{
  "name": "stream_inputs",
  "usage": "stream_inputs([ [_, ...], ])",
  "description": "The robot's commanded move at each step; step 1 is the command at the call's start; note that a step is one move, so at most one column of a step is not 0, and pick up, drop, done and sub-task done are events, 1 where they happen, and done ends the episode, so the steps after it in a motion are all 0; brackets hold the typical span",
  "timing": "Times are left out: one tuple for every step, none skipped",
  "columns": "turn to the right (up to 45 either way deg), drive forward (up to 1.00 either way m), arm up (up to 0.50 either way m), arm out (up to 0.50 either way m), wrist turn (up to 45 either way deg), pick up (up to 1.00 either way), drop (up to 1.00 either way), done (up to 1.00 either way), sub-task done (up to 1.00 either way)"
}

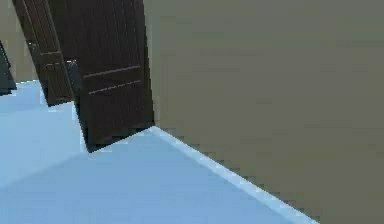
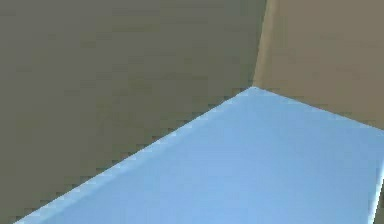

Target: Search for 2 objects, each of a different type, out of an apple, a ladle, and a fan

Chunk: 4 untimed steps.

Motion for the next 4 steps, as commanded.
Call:
stream_inputs([
  [-39.0,0.00,0.00,0.00,0.0,0.00,0.00,0.00,0.00],
  [0.0,1.00,0.00,0.00,0.0,0.00,0.00,0.00,0.00],
  [0.0,1.00,0.00,0.00,0.0,0.00,0.00,0.00,0.00],
  [-3.0,0.00,0.00,0.00,0.0,0.00,0.00,0.00,0.00],
])
